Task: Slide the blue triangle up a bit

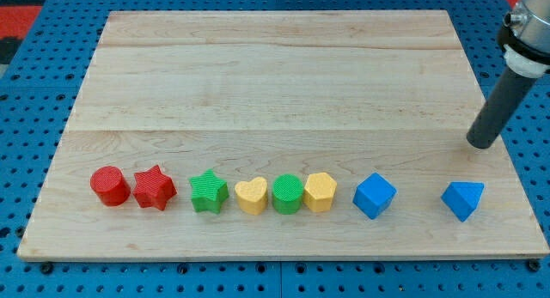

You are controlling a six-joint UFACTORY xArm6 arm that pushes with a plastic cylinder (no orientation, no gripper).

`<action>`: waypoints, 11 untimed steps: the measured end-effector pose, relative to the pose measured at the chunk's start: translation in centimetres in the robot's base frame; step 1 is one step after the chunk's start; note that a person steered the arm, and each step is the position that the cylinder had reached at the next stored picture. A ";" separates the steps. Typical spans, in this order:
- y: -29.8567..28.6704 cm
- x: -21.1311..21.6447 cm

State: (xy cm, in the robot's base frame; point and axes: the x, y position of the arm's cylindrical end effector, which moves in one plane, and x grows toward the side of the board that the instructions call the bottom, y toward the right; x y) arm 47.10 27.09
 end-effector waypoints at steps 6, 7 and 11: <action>4.5 14.6; -1.7 13.2; -13.5 7.3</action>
